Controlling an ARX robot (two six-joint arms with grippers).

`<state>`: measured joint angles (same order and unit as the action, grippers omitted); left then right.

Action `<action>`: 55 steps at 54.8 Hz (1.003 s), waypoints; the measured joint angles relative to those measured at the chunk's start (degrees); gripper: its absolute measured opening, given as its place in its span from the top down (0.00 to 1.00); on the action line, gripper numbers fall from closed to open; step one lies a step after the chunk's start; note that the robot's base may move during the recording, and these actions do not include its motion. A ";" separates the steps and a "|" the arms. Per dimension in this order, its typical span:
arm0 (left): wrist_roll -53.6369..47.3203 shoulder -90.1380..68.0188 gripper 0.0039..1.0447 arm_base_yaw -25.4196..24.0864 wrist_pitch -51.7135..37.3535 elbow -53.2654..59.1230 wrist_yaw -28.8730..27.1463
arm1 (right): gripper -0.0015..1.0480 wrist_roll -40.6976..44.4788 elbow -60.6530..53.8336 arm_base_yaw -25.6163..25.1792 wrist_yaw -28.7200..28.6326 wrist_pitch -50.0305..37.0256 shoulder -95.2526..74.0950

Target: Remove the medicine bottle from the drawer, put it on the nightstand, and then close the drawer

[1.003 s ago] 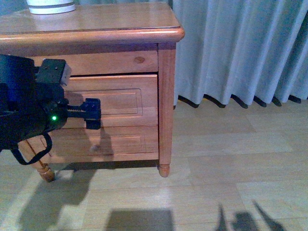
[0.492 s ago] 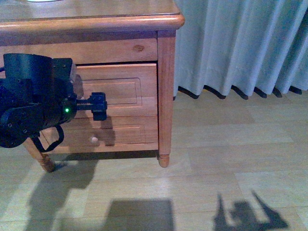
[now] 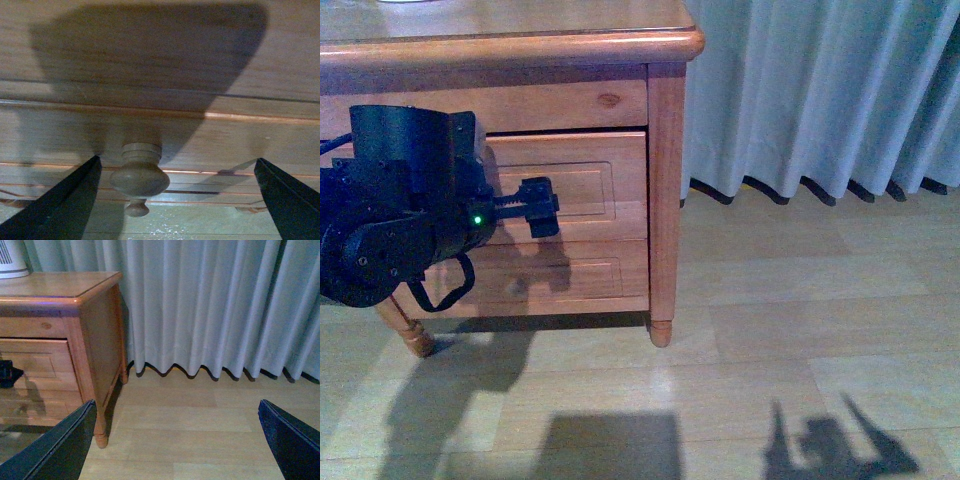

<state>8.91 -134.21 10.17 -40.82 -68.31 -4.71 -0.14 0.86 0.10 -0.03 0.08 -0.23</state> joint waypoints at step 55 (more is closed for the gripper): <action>0.17 4.48 0.75 1.27 -12.28 14.84 -4.94 | 0.07 0.00 0.00 0.00 0.00 0.00 0.00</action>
<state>9.08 -129.73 11.44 -53.10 -53.47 -9.65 -0.14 0.86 0.10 -0.03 0.08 -0.23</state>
